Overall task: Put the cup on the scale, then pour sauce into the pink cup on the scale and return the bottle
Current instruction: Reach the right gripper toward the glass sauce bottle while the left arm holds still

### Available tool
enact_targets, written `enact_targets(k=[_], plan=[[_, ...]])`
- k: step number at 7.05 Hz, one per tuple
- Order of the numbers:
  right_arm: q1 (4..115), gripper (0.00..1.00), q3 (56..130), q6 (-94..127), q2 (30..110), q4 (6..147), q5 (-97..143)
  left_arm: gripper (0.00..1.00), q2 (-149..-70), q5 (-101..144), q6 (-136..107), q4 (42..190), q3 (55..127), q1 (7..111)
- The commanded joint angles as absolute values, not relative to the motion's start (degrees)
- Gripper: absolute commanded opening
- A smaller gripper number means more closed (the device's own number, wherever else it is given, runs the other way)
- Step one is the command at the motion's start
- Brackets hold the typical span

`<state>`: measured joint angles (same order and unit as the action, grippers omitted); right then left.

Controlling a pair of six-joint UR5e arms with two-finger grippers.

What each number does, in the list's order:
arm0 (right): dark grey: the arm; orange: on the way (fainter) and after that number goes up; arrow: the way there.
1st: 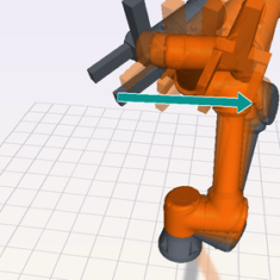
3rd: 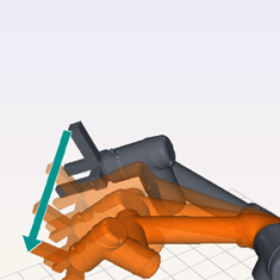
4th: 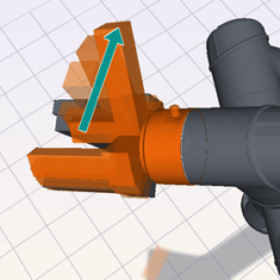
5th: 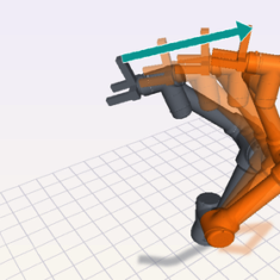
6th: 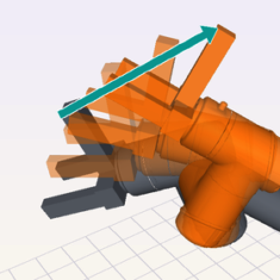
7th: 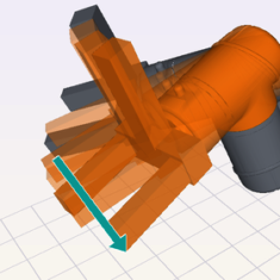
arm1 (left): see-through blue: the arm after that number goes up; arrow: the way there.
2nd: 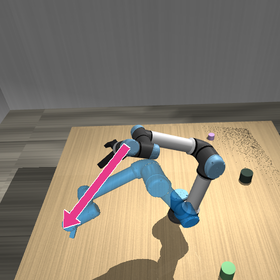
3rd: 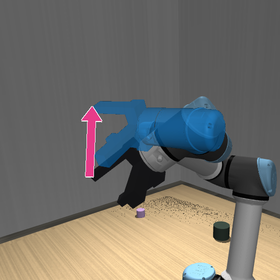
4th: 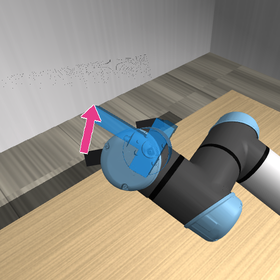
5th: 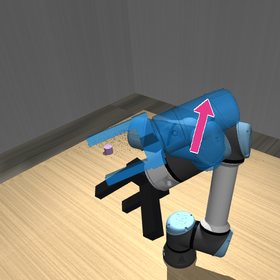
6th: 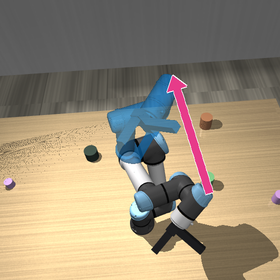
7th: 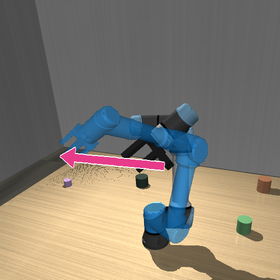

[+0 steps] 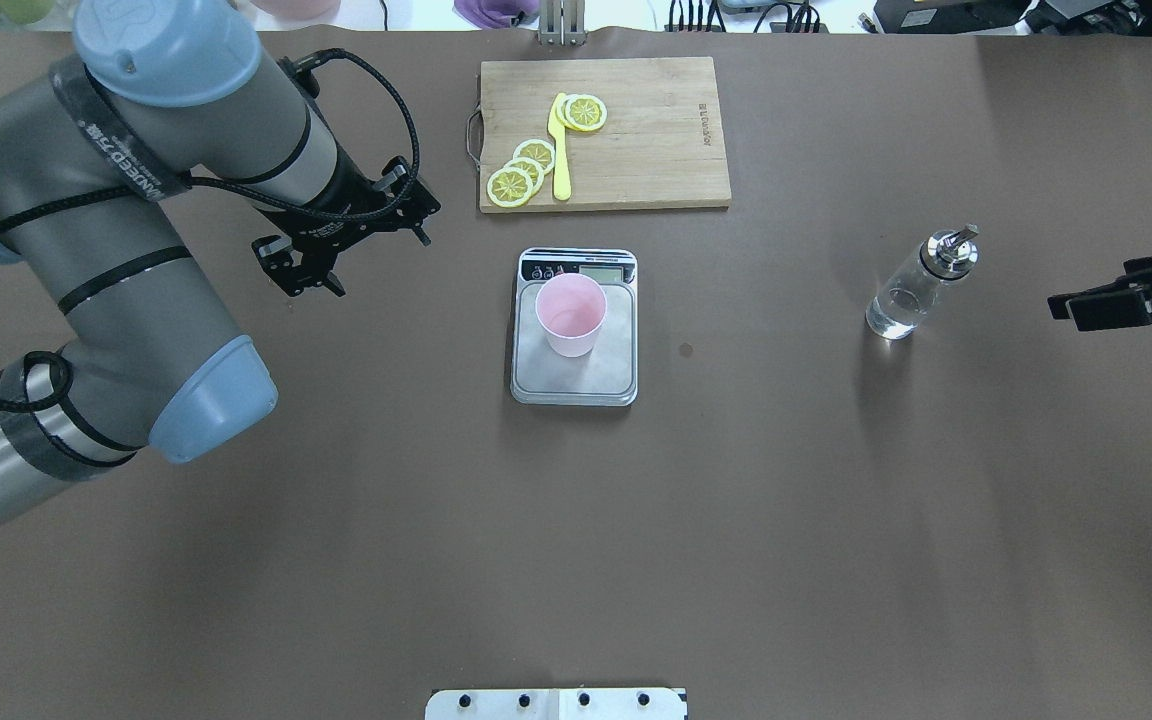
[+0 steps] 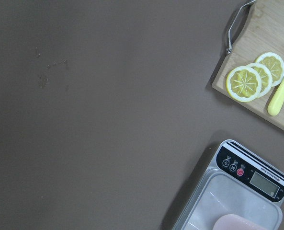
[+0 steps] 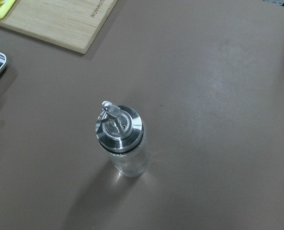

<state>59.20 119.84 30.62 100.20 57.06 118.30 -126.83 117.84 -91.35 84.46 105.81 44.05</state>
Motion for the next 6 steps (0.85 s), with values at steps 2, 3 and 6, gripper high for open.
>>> enact_targets(k=[2,3,6], plan=[[51.09,1.0,119.09,31.99,100.81,54.06,107.53,0.99,-126.56,117.77,-91.05,84.46,105.82,43.95],[47.93,1.0,116.92,32.17,100.81,51.62,103.58,0.99,-126.65,117.77,-91.05,84.46,105.73,43.95],[45.19,0.99,107.34,33.48,99.76,36.34,98.47,0.99,-126.56,117.77,-90.0,84.46,105.47,43.95]])
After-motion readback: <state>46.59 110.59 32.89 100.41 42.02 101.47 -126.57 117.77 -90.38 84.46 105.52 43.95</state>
